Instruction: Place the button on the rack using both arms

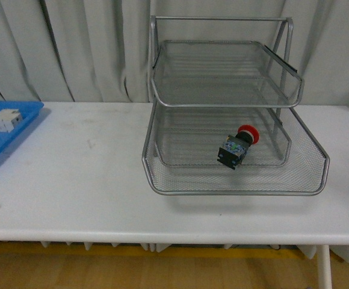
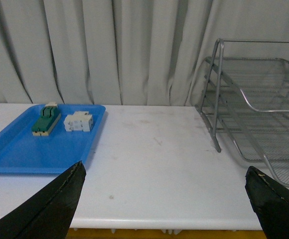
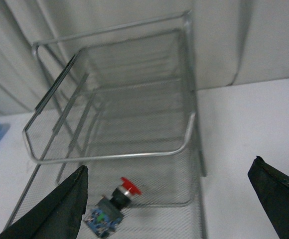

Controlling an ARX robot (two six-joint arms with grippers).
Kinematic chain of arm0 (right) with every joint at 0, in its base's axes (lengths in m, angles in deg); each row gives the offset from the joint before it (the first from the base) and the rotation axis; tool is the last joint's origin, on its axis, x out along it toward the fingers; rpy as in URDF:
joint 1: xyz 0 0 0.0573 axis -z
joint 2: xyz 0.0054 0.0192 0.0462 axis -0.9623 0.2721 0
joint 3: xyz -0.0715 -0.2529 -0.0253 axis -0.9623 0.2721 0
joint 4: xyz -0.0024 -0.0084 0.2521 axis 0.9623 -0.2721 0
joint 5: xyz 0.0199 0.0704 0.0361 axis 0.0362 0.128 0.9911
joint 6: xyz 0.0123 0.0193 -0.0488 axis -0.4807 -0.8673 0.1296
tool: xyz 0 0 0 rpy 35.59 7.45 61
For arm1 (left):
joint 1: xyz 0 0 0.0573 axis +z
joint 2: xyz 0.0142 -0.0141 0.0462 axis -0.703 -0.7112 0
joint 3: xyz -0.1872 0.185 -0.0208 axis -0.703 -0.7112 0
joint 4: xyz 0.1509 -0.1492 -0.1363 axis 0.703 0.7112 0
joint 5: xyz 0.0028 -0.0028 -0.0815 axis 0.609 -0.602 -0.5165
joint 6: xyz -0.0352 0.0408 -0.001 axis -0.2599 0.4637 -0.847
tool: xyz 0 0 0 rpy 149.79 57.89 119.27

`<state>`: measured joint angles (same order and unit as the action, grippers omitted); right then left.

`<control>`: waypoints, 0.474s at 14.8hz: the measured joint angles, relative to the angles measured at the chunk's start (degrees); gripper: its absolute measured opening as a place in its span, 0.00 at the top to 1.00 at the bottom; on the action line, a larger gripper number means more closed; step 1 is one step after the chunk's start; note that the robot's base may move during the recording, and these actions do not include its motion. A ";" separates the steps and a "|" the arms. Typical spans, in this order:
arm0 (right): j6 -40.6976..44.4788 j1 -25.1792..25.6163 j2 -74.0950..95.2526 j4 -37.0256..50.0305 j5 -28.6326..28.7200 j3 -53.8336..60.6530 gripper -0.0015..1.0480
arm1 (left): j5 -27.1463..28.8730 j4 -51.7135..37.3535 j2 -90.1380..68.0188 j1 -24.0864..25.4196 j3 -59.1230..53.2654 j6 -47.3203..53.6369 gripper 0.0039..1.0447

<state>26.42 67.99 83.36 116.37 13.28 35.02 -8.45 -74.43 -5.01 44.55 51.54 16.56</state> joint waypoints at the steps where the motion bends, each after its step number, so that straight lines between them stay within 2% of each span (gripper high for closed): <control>1: 0.26 -6.19 7.98 -4.81 0.13 -6.47 0.19 | 0.00 0.00 0.00 0.00 0.00 0.00 0.06; 3: 0.20 -10.84 12.68 -10.05 0.42 -10.67 0.42 | -0.02 0.00 0.00 0.00 0.00 0.02 0.06; 4: 0.17 -12.76 14.69 -13.64 0.35 -12.28 0.58 | -0.02 0.00 0.00 0.00 0.00 0.00 0.06; 7: 0.59 -14.91 16.35 -16.74 0.55 -12.59 0.94 | -0.02 0.00 0.00 0.00 0.00 0.00 0.06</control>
<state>27.01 53.09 99.71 99.63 13.83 22.43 -8.47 -74.43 -5.01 44.55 51.54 16.56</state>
